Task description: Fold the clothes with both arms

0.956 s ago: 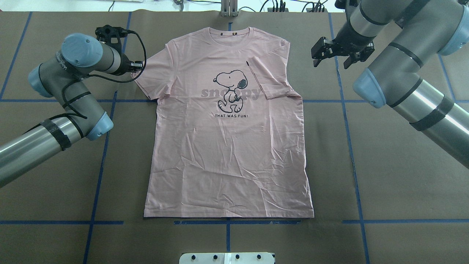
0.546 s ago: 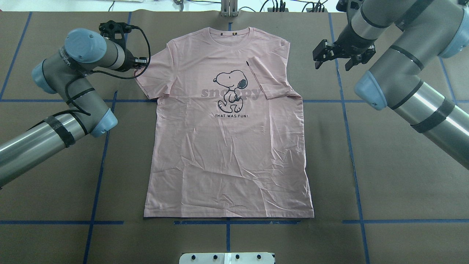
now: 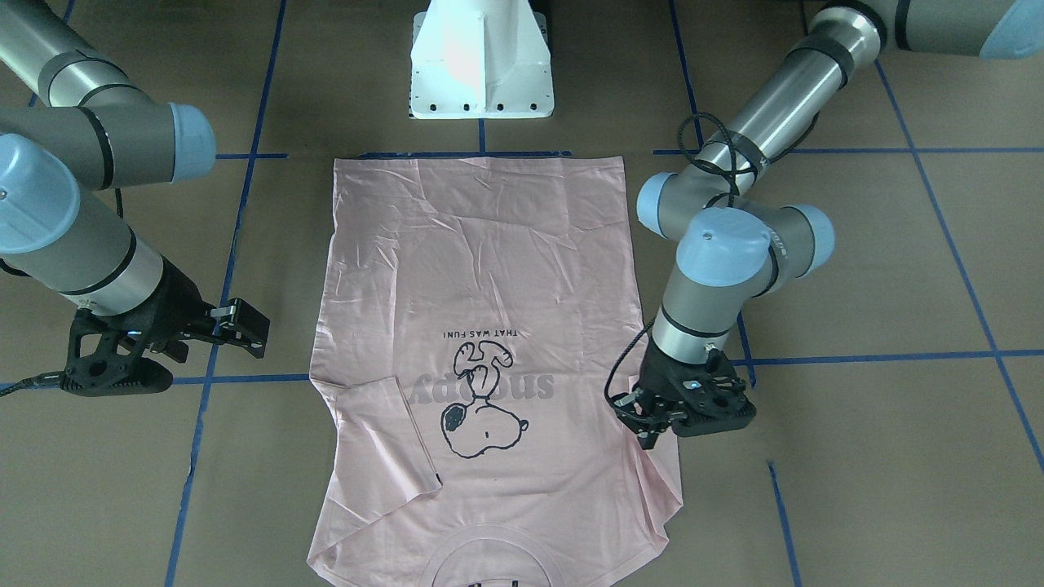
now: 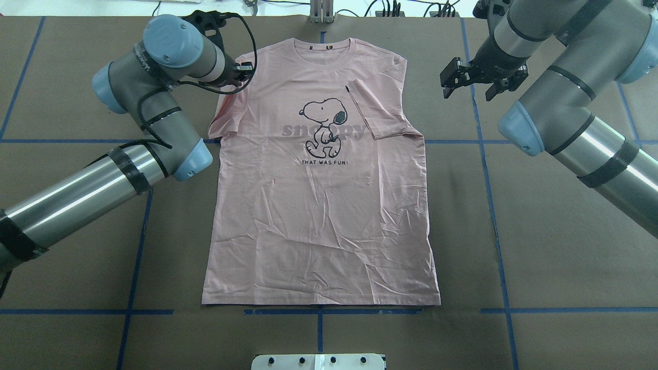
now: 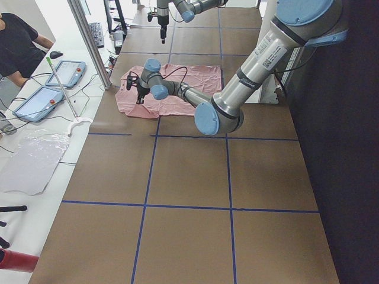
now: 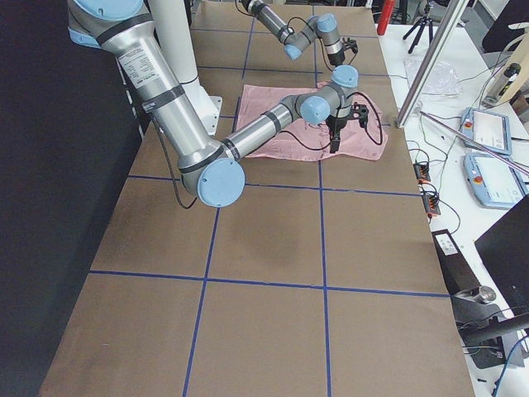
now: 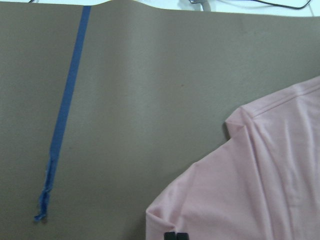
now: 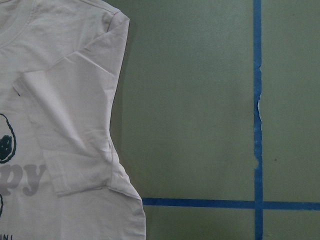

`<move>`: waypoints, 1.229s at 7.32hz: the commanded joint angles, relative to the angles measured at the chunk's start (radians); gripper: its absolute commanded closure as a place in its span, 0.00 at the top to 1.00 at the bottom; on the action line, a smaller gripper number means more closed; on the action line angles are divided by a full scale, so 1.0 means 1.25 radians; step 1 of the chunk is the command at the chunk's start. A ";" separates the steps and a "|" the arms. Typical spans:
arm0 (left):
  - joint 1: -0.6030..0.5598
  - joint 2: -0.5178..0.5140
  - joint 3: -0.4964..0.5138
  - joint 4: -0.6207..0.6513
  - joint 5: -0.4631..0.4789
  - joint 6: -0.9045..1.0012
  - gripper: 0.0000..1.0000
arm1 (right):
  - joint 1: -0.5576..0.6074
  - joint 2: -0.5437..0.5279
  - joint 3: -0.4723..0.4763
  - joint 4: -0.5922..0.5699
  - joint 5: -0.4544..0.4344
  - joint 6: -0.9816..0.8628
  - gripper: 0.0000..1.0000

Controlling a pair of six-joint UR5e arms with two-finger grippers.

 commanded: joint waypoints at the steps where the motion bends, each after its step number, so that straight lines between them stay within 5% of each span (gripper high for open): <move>1: 0.062 -0.075 0.025 0.006 0.001 -0.116 0.00 | 0.001 -0.004 0.000 0.001 0.001 -0.001 1.00; 3: 0.062 -0.128 0.114 -0.002 0.004 -0.121 0.00 | 0.000 -0.004 0.000 0.001 0.001 0.000 1.00; 6: 0.056 -0.125 0.117 -0.009 0.006 -0.125 0.02 | -0.003 -0.003 -0.006 0.001 0.000 0.000 1.00; 7: 0.056 -0.125 0.116 -0.018 0.006 -0.122 0.85 | -0.003 -0.003 -0.006 0.001 0.000 0.001 1.00; 8: 0.056 -0.127 0.112 -0.034 0.002 -0.128 1.00 | -0.003 -0.003 -0.006 0.001 0.001 0.001 1.00; 9: 0.054 -0.127 0.092 -0.053 -0.001 -0.127 1.00 | -0.003 -0.004 -0.002 0.001 0.005 0.005 1.00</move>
